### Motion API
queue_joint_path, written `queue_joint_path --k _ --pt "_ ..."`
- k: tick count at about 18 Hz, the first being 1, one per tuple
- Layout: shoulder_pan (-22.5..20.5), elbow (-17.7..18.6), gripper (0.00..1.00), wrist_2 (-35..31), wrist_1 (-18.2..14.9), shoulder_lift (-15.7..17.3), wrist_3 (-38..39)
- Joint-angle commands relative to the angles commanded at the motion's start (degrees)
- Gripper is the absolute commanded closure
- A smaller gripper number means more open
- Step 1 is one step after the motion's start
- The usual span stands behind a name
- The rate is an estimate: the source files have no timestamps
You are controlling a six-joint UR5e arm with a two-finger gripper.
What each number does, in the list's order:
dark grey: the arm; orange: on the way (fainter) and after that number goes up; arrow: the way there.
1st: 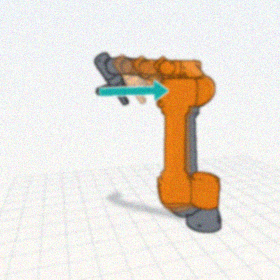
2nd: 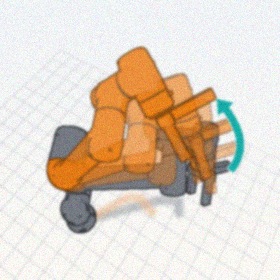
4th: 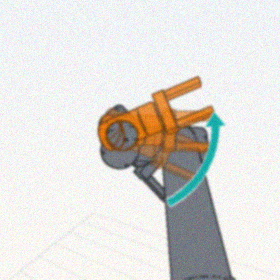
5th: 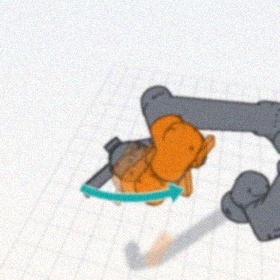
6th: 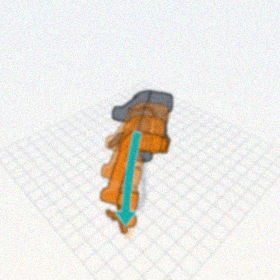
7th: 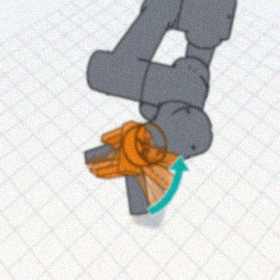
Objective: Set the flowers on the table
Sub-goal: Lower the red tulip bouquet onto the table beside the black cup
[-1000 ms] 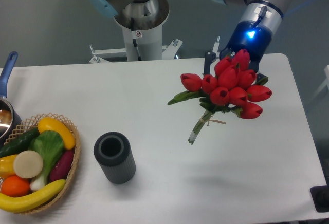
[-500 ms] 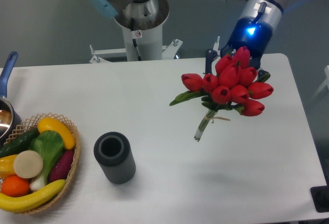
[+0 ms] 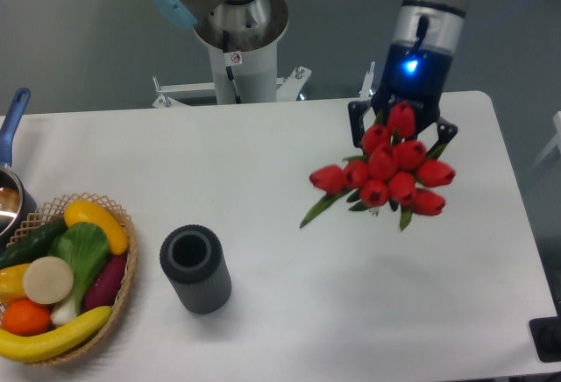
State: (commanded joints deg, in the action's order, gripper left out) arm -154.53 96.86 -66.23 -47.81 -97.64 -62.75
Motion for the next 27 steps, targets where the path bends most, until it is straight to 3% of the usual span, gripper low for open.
queue_joint_path --k 7,19,27 --pt "6.4 0.7 0.6 -15.1 0.0 -4.2 -2.3" --pt "14.3 0.1 0.6 -44.0 -0.1 -19.3 -3.9" --pt "15.2 0.2 0.58 -44.2 0.0 -22.5 -4.5"
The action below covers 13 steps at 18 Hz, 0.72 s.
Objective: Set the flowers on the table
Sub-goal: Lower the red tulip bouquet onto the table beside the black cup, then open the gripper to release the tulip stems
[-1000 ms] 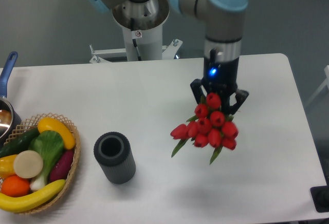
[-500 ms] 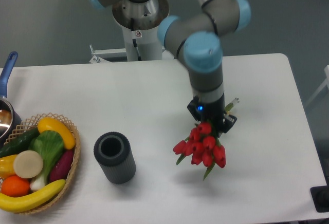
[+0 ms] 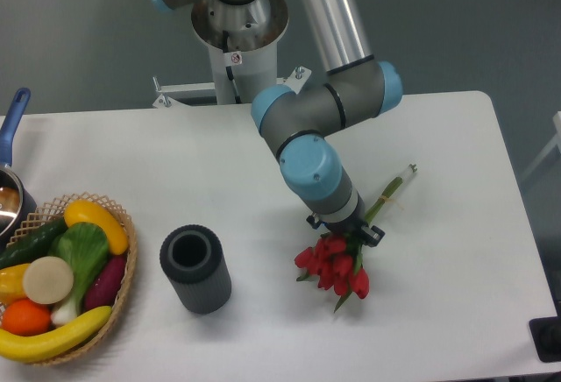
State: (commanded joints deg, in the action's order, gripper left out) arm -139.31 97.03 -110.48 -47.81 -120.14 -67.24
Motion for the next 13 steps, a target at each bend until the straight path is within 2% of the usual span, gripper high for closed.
queue_joint_path --k 2,3,4,8,10,13 --pt "0.1 0.0 0.49 0.0 0.1 -0.4 -0.1" --pt "0.1 -0.1 0.21 -0.1 0.2 -0.4 -0.1" --pt "0.1 -0.3 0.0 -0.2 0.4 -0.4 0.0" --pt "-0.2 -0.1 0.0 1.0 0.7 0.8 0.2" --pt "-0.4 0.0 0.0 2.5 0.8 2.8 0.0" --pt "-2.4 0.3 0.0 9.0 0.7 6.4 0.6"
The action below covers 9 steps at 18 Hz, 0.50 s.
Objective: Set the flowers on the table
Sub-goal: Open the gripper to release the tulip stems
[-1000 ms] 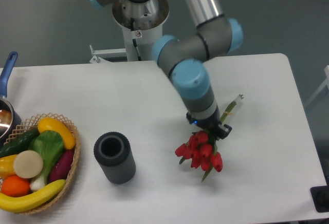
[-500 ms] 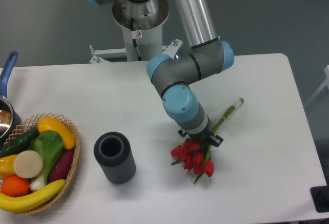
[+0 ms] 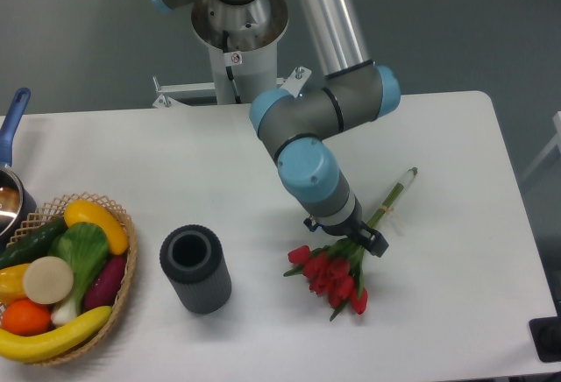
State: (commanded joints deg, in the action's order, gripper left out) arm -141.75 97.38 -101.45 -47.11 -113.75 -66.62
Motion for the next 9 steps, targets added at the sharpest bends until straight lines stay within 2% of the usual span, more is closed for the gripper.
queue_joint_path --k 2,5,7,9 --pt "-1.9 0.0 0.0 5.7 0.0 2.9 -0.1" --pt "-7.3 0.1 0.0 13.8 -0.5 8.5 0.4" --pt "-11.5 0.3 0.0 20.6 -1.3 10.8 0.2" --pt "-13.5 0.0 0.0 22.8 -2.4 12.4 -0.4"
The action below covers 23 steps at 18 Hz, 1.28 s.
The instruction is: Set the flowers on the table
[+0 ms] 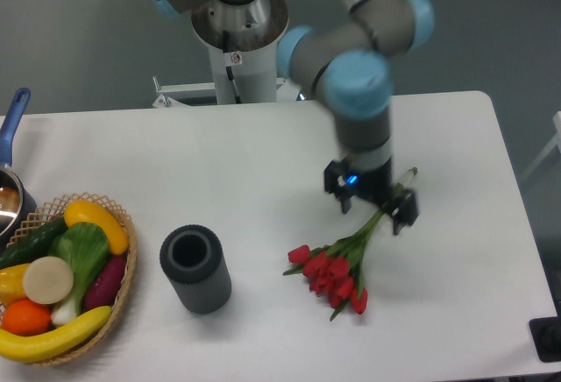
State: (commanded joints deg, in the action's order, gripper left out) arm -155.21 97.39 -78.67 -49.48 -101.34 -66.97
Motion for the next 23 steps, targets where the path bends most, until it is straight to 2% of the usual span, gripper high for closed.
queue_joint_path --k 2,5,6,9,12,16,23 --pt "-1.2 -1.2 0.0 0.0 -1.6 0.7 -1.7" --pt "-2.7 -6.3 0.0 -0.3 -11.7 0.8 -11.5" --pt "-3.5 -7.0 0.0 -0.3 -14.0 1.1 -14.4" --pt "-7.4 -5.8 0.0 -0.3 -17.2 3.8 -23.5" --pt "-11.9 -2.5 0.0 -0.2 -18.0 6.6 -31.4" --pt "-15.6 0.5 0.0 0.0 -18.3 8.7 -40.9" --pt "-15.2 0.4 0.0 1.3 -18.0 9.1 -40.9"
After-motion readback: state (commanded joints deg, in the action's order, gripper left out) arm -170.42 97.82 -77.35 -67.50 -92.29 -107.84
